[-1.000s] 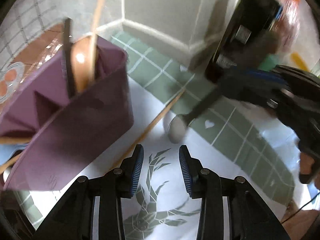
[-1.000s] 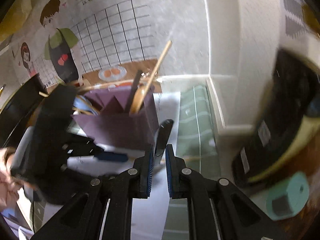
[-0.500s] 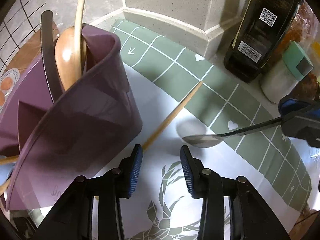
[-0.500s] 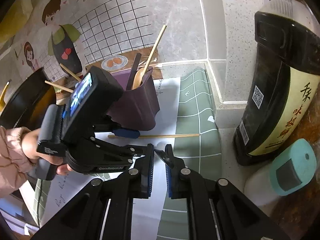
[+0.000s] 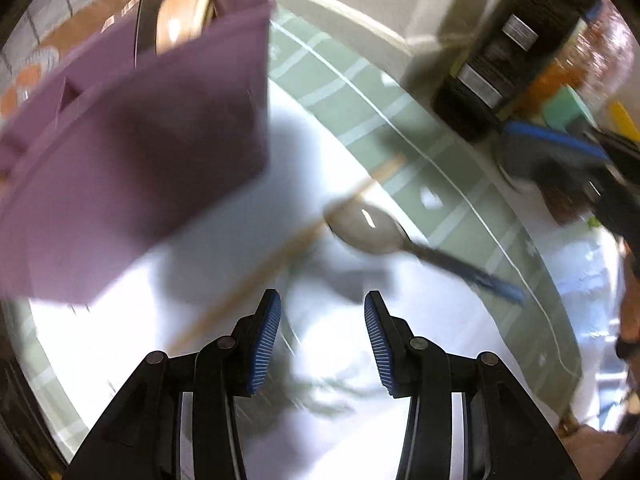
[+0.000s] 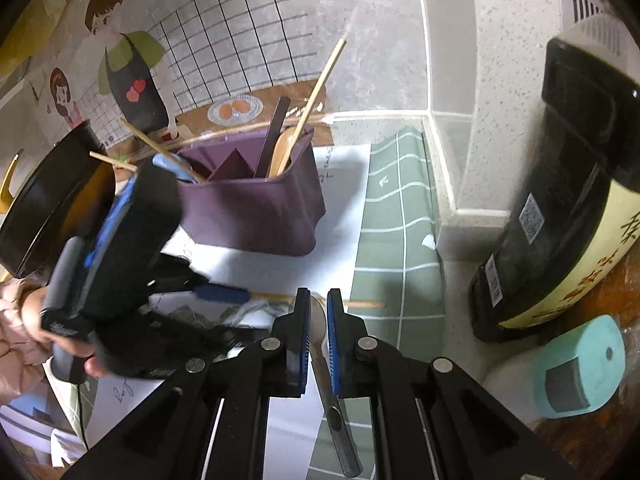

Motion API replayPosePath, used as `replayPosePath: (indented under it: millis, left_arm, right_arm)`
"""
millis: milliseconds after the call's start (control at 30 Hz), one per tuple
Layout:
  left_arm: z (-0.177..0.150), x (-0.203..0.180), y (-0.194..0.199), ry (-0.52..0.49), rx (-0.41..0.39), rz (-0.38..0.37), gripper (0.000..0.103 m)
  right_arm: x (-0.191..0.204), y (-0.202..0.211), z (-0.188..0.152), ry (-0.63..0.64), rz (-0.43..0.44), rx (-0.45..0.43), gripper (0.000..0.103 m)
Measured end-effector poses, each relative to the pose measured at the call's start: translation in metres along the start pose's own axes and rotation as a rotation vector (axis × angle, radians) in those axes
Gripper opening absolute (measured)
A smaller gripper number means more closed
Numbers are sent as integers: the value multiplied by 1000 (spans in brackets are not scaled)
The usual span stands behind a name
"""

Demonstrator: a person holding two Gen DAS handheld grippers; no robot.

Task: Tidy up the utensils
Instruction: 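Lower the left tool and grasp another chopstick while the right tool holds the spoon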

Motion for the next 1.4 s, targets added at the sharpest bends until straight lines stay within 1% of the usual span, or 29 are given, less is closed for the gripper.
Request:
replayPosePath:
  millis: [100, 167, 233, 367, 433, 500, 533, 600, 667, 700, 800, 833, 867, 900, 933, 967, 1067, 1167, 1267, 1300, 1333, 1400]
  left_arm:
    - [-23, -8, 3, -6, 16, -17, 45]
    - [-34, -13, 7, -17, 9, -22, 45]
    - [-41, -18, 17, -36, -16, -22, 45]
    - [-41, -18, 31, -86, -73, 8, 45]
    - [-29, -23, 30, -112, -90, 33, 45]
    - [-20, -24, 30, -145, -104, 61, 45]
    - [-13, -20, 31, -155, -99, 72, 45]
    - [-7, -11, 31, -130, -86, 86, 45]
    - [-5, -6, 28, -87, -86, 102, 45]
    - [-9, -2, 29, -77, -89, 112, 45]
    - [-10, 4, 32, -70, -101, 164, 46]
    - [-11, 7, 35, -72, -103, 171, 46]
    - [-10, 9, 36, -74, -106, 182, 46]
    - [-10, 10, 37, -77, -105, 185, 46]
    - [-9, 11, 37, -85, -102, 186, 46]
    - [-6, 11, 37, -97, -102, 186, 46]
    - [2, 4, 38, -172, -121, 201, 46]
    - [18, -13, 33, -314, -133, 207, 46]
    - [40, -36, 18, -467, -81, 178, 46]
    - [48, -45, 10, -516, -56, 183, 46]
    - [56, -51, 3, -550, -33, 190, 46]
    - [66, -58, -6, -582, 21, 180, 46]
  right_arm:
    - [1, -2, -8, 18, -4, 34, 7]
    - [0, -3, -16, 26, 3, 72, 7]
    - [-3, -5, -25, 27, 14, 108, 7]
    - [-6, -8, -42, 42, 38, 162, 7]
    - [-7, -10, -49, 47, 36, 175, 9]
    - [-5, -11, -51, 48, 58, 178, 12]
    - [-3, -13, -51, 51, 70, 184, 15]
    - [5, -23, -49, 88, 79, 199, 21]
    - [12, -37, -45, 142, 40, 207, 40]
    - [14, -44, -43, 163, 23, 202, 44]
    - [16, -69, -35, 182, -13, 217, 44]
    - [15, -76, -33, 182, -17, 229, 44]
    - [14, -83, -32, 171, -18, 243, 36]
    - [15, -84, -30, 183, -47, 228, 27]
    - [14, -84, -30, 184, -49, 235, 26]
    - [12, -80, -31, 155, -28, 233, 26]
    - [1, -61, -39, 85, -18, 206, 26]
    - [-13, -34, -55, 12, -25, 181, 26]
    - [-21, -16, -67, -33, -29, 166, 26]
    - [-23, -10, -72, -47, -29, 160, 26]
    - [-25, -6, -76, -60, -27, 154, 26]
    - [-28, 1, -82, -78, -26, 144, 26]
Point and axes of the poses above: each gripper's, at about its wrist camera, not at the fingertips, and y roughly against the way its jaws point, x to its left, z to its top, the point moved 3 cm from there along -y, roughly the way its jaws point, and after that the axes turned 10 degrees about z, right-handed, at the moved point
